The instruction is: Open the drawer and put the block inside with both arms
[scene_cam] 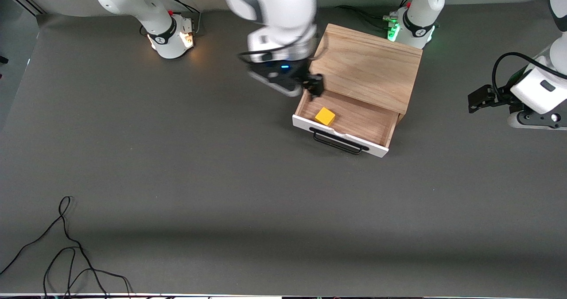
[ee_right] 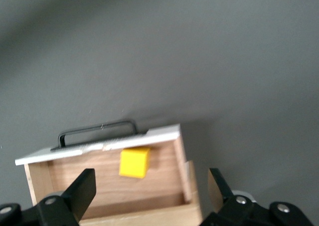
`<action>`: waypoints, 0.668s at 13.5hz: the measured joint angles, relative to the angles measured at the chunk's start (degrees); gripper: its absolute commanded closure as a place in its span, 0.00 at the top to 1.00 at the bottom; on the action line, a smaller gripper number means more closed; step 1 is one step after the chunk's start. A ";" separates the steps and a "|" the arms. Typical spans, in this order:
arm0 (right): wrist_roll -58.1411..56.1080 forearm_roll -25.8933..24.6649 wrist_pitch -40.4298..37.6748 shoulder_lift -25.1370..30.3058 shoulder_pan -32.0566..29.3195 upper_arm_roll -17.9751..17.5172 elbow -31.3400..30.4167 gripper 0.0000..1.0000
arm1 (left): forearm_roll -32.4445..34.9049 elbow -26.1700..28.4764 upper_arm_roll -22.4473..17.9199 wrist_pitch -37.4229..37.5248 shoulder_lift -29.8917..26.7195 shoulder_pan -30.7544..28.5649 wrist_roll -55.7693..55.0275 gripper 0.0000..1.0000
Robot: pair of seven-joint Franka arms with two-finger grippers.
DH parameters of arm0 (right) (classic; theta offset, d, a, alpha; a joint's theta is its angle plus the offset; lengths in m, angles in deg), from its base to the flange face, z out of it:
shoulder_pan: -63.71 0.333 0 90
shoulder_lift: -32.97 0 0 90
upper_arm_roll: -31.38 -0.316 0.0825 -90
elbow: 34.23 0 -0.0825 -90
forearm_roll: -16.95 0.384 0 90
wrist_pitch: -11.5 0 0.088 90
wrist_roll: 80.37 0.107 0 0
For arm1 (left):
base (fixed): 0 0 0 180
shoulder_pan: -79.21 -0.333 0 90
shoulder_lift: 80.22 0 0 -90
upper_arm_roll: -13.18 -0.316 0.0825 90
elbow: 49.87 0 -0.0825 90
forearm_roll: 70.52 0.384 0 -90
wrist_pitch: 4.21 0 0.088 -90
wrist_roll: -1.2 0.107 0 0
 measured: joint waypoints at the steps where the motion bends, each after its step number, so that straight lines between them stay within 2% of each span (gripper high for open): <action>1: -3.55 0.10 -0.22 3.74 -3.60 -0.99 -3.41 1.00 | 0.00 0.00 -0.01 0.00 0.00 -0.01 0.00 1.00; 5: -23.51 0.24 -1.00 17.92 -20.35 -6.98 -17.26 1.00 | 0.00 0.01 0.03 0.02 0.01 0.00 0.02 1.00; 7: -34.61 0.28 -3.55 22.85 -27.09 -7.80 -22.14 1.00 | 0.00 0.01 0.06 0.02 0.01 0.01 0.03 1.00; 9: -46.09 0.27 -5.50 25.41 -32.96 -7.92 -24.19 1.00 | 0.00 0.01 0.02 0.02 0.01 0.01 0.03 1.00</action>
